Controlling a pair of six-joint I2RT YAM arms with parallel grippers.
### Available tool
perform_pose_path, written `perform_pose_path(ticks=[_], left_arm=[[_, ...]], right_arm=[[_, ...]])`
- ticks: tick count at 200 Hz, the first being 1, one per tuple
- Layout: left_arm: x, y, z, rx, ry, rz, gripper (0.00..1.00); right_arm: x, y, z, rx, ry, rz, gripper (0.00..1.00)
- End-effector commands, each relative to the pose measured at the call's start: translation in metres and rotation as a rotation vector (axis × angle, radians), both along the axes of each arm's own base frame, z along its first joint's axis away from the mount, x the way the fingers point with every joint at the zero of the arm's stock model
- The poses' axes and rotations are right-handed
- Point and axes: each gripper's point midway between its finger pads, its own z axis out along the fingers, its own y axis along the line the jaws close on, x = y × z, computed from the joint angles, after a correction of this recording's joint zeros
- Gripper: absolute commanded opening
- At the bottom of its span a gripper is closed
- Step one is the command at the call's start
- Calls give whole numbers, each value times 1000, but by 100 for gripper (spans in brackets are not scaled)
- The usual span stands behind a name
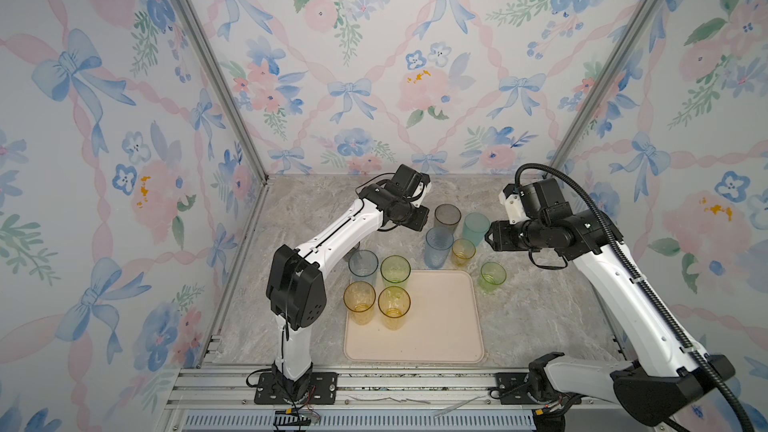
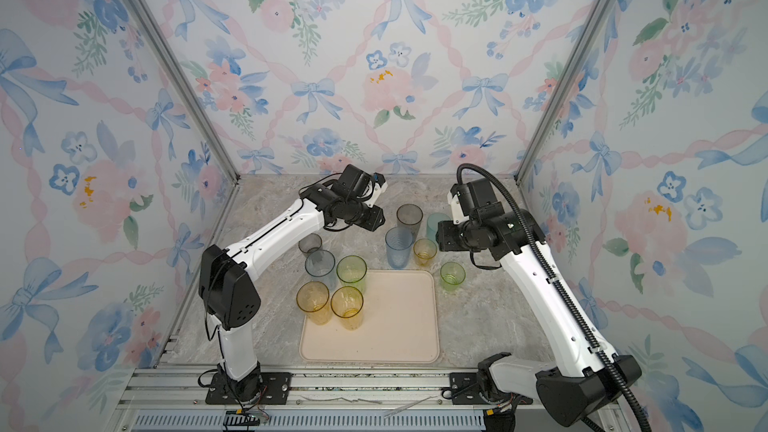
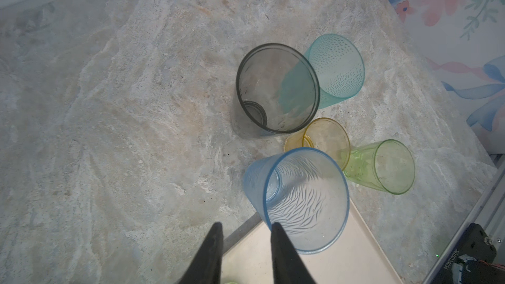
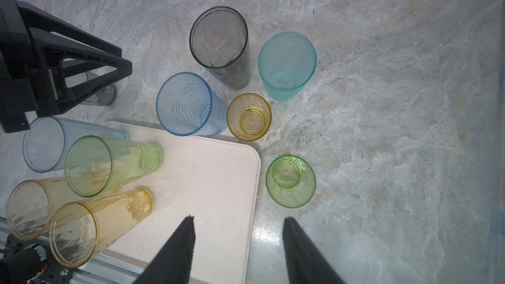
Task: Place the glasses into the tray
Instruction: Pick up the glass from the center of the table.
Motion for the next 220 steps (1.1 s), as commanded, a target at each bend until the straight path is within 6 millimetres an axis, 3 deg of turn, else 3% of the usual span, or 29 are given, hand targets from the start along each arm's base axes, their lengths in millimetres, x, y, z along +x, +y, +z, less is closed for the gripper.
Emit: perform_pose_path(ticks=[1, 74, 150, 220], left_arm=[[-1, -13, -2, -8, 8, -34, 39], [-5, -31, -23, 66, 22, -89, 37], [-5, -24, -45, 172, 57, -73, 37], [-4, -30, -54, 187, 90, -83, 34]], right_arm=[[1, -3, 2, 21, -13, -5, 55], [3, -10, 1, 24, -12, -25, 55], [3, -14, 1, 19, -12, -22, 55], [0, -20, -3, 21, -10, -29, 55]])
